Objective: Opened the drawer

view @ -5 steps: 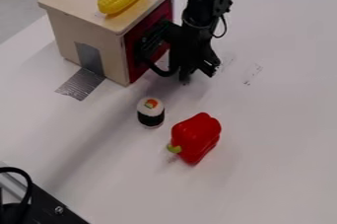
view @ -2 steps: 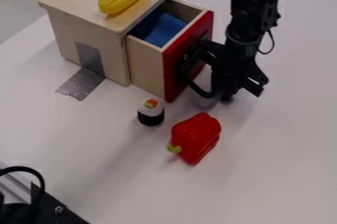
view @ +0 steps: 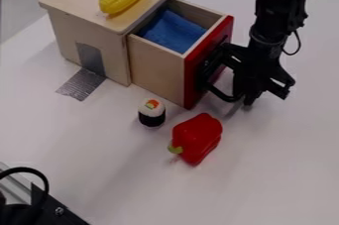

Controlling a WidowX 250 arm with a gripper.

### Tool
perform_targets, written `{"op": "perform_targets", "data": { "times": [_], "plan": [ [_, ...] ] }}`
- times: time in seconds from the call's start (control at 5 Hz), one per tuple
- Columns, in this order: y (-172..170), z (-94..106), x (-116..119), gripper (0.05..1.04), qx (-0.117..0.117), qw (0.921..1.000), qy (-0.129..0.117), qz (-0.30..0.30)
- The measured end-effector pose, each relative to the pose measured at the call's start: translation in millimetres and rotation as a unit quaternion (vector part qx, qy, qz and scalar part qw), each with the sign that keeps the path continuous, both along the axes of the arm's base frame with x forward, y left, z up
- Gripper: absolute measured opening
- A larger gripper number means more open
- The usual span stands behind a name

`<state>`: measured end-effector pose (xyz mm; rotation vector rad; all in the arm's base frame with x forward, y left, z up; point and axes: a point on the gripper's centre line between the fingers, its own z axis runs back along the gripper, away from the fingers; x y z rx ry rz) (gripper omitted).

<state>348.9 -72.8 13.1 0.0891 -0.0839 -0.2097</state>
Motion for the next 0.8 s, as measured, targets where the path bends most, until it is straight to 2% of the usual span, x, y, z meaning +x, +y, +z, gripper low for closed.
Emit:
{"op": "perform_targets", "data": {
  "times": [0.2,0.4,0.6,0.8],
  "plan": [
    [-10.2,9.4,9.3,0.46,0.003,0.9996,-0.016,-0.021],
    [-11.4,26.4,6.7,0.774,0.008,0.9995,-0.022,-0.022],
    [-10.0,53.9,11.0,0.993,0.011,0.9985,-0.05,-0.017],
    [-8.9,80.9,9.5,0.998,0.009,0.9979,-0.064,0.0]
  ]
}}
